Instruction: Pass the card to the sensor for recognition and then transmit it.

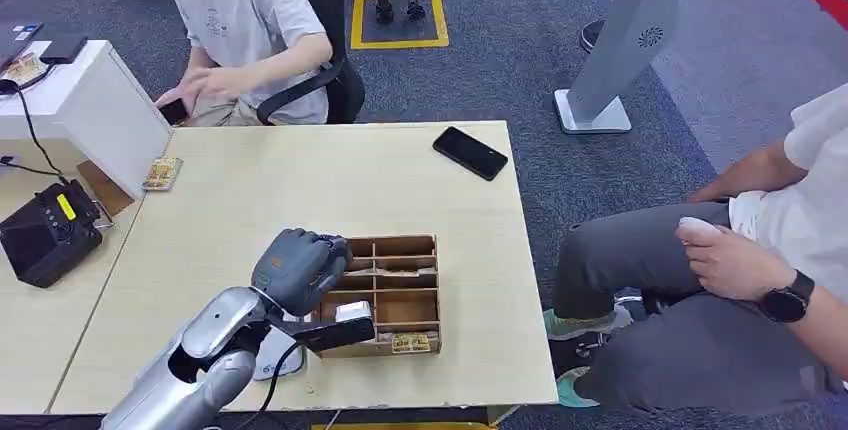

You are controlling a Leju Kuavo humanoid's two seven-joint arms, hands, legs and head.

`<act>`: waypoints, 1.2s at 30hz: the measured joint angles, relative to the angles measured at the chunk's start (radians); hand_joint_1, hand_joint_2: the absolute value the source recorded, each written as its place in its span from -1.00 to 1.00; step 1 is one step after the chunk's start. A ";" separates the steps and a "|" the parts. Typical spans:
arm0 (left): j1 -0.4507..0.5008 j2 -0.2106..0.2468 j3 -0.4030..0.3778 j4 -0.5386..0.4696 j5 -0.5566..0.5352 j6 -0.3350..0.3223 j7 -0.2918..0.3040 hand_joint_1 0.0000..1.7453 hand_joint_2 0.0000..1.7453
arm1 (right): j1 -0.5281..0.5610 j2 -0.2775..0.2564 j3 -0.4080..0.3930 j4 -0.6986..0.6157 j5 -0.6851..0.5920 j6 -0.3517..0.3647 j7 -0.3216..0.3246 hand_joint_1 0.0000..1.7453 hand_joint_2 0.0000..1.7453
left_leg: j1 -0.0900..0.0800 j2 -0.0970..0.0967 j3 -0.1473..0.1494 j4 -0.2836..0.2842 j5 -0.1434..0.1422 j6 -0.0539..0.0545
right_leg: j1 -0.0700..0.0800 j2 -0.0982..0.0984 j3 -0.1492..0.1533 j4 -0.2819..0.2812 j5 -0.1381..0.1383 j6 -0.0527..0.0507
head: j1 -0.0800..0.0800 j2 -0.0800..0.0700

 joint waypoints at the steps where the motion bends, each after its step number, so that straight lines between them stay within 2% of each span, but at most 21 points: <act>1: 0.000 0.000 0.000 0.000 0.000 0.000 0.000 0.90 1.00 | 0.000 0.000 0.000 0.000 0.000 0.000 0.000 -1.00 -1.00 | 0.000 0.000 0.000 0.000 0.000 0.000 | 0.000 0.000 0.000 0.000 0.000 0.000 | 0.000 0.000; 6: 0.001 0.001 0.000 0.000 0.007 -0.002 -0.005 1.00 1.00 | -0.002 0.000 -0.013 0.000 0.000 -0.003 -0.015 -1.00 -1.00 | 0.000 0.000 0.000 0.000 0.000 0.000 | 0.000 0.000 0.000 0.000 0.000 0.000 | 0.000 0.000; 7: 0.001 0.002 0.000 0.000 0.012 -0.002 -0.006 0.80 1.00 | -0.003 0.000 -0.016 0.000 0.000 -0.003 -0.017 -1.00 -1.00 | 0.000 0.000 0.000 0.000 0.000 0.000 | 0.000 0.000 0.000 0.000 0.000 0.000 | 0.000 0.000; 8: 0.002 0.005 0.000 0.000 0.022 -0.002 -0.008 -1.00 1.00 | -0.003 0.000 -0.018 0.000 0.000 -0.003 -0.019 -1.00 -1.00 | 0.000 0.000 0.000 0.000 0.000 0.000 | 0.000 0.000 0.000 0.000 0.000 0.000 | 0.000 0.000; 11: 0.007 0.009 0.001 -0.013 0.065 0.004 -0.030 -1.00 1.00 | -0.001 0.000 -0.033 0.000 0.000 -0.003 -0.021 -1.00 -1.00 | 0.000 0.000 0.000 0.000 0.000 0.000 | 0.000 0.000 0.000 0.000 0.000 0.000 | 0.000 0.000; 16: -0.002 0.027 0.007 -0.128 0.243 -0.055 -0.106 -1.00 1.00 | 0.007 0.000 -0.037 0.000 0.000 -0.003 -0.017 -1.00 -1.00 | 0.000 0.000 0.000 0.000 0.000 0.000 | 0.000 0.000 0.000 0.000 0.000 0.000 | 0.000 0.000; 23: -0.013 0.066 0.008 -0.287 0.378 -0.088 -0.162 -1.00 1.00 | 0.019 0.000 -0.042 0.000 0.000 -0.003 -0.019 -1.00 -1.00 | 0.000 0.000 0.000 0.000 0.000 0.000 | 0.000 0.000 0.000 0.000 0.000 0.000 | 0.000 0.000; 31: -0.014 0.092 0.008 -0.368 0.392 -0.090 -0.169 -1.00 1.00 | 0.025 0.000 -0.048 0.000 0.000 -0.003 -0.020 -1.00 -1.00 | 0.000 0.000 0.000 0.000 0.000 0.000 | 0.000 0.000 0.000 0.000 0.000 0.000 | 0.000 0.000; 33: -0.018 0.101 0.008 -0.372 0.343 -0.082 -0.161 -1.00 1.00 | 0.025 0.000 -0.051 0.000 0.000 -0.003 -0.020 -1.00 -1.00 | 0.000 0.000 0.000 0.000 0.000 0.000 | 0.000 0.000 0.000 0.000 0.000 0.000 | 0.000 0.000; 36: -0.037 0.116 0.008 -0.369 0.215 -0.067 -0.108 -1.00 1.00 | 0.026 0.000 -0.053 0.000 0.000 -0.003 -0.021 -1.00 -1.00 | 0.000 0.000 0.000 0.000 0.000 0.000 | 0.000 0.000 0.000 0.000 0.000 0.000 | 0.000 0.000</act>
